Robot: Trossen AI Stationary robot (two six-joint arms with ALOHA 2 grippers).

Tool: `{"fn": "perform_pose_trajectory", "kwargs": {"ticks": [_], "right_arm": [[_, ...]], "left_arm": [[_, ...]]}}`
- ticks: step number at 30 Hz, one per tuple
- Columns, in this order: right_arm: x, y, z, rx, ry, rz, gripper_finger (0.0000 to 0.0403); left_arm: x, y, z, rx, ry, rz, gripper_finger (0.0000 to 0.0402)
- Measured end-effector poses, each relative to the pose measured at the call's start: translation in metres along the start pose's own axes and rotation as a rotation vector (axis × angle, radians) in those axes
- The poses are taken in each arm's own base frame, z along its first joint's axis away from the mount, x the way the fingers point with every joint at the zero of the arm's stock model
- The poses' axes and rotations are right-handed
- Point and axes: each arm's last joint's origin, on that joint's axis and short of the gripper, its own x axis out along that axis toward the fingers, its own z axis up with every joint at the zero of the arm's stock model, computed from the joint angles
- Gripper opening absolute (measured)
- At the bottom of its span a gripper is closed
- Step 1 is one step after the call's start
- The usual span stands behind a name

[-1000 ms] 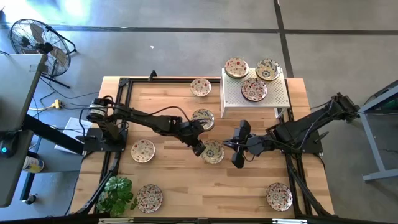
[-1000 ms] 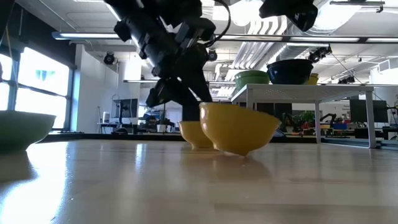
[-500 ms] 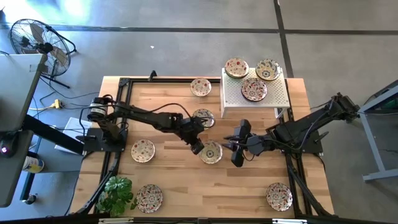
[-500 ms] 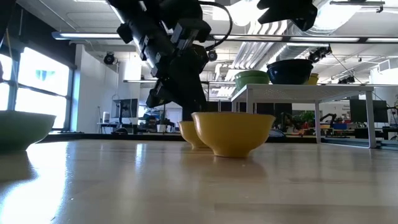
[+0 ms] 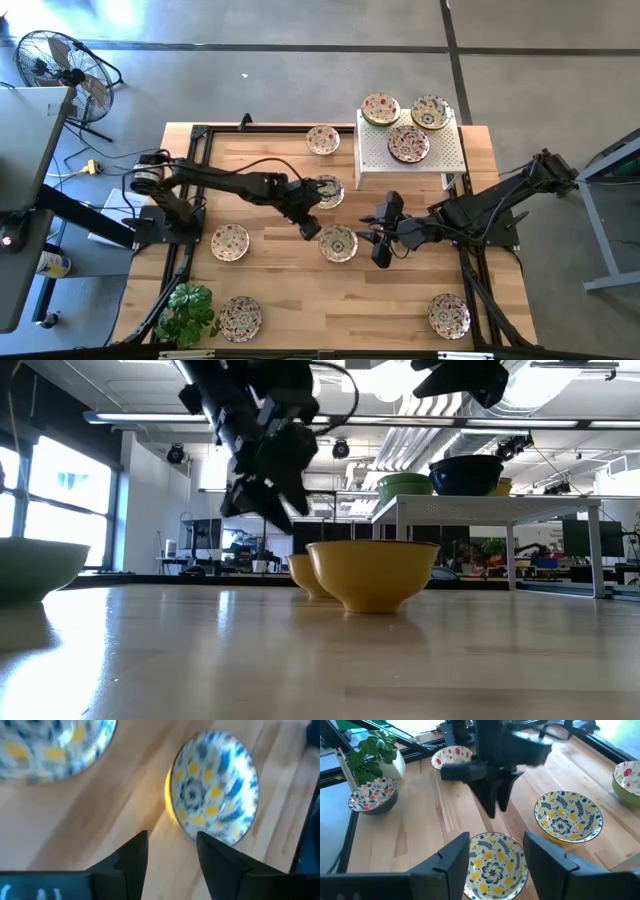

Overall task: Pick & Place Mini bowls
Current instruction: Stack the yellow patterned bowl on top of the yellow patterned bowl on the shelf

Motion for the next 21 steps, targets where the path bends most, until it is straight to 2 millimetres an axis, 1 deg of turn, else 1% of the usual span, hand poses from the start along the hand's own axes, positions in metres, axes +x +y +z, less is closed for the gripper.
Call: {"fn": "perform_pose_trajectory", "kwargs": {"ticks": [2,4,7,8,13,15,21], "right_arm": [[0.000,0.000,0.000,0.001,0.001,0.009,0.0173],[0.000,0.001,0.001,-0.010,0.000,0.016,0.0173],[0.000,0.000,0.001,-0.034,-0.002,0.010,0.0174],[0.001,-0.001,0.001,-0.038,-0.005,0.001,0.0174],[0.003,-0.005,0.003,-0.038,0.004,0.005,0.0170],[0.004,-0.006,0.004,-0.035,0.015,0.020,0.0170],[0.004,-0.008,0.002,-0.031,0.036,0.014,0.0179]], "left_arm": [[-0.007,-0.002,0.002,0.018,-0.044,0.019,0.0154],[-0.020,-0.002,-0.001,0.033,-0.051,0.063,0.0141],[-0.032,-0.010,-0.004,0.056,-0.118,0.100,0.0112],[-0.037,-0.012,-0.008,0.076,-0.119,0.114,0.0100],[-0.067,-0.038,-0.019,0.248,-0.286,0.139,0.0028],[-0.071,-0.048,-0.021,0.294,-0.338,0.120,0.0008],[-0.070,-0.061,-0.024,0.413,-0.403,0.067,0.0004]]}}
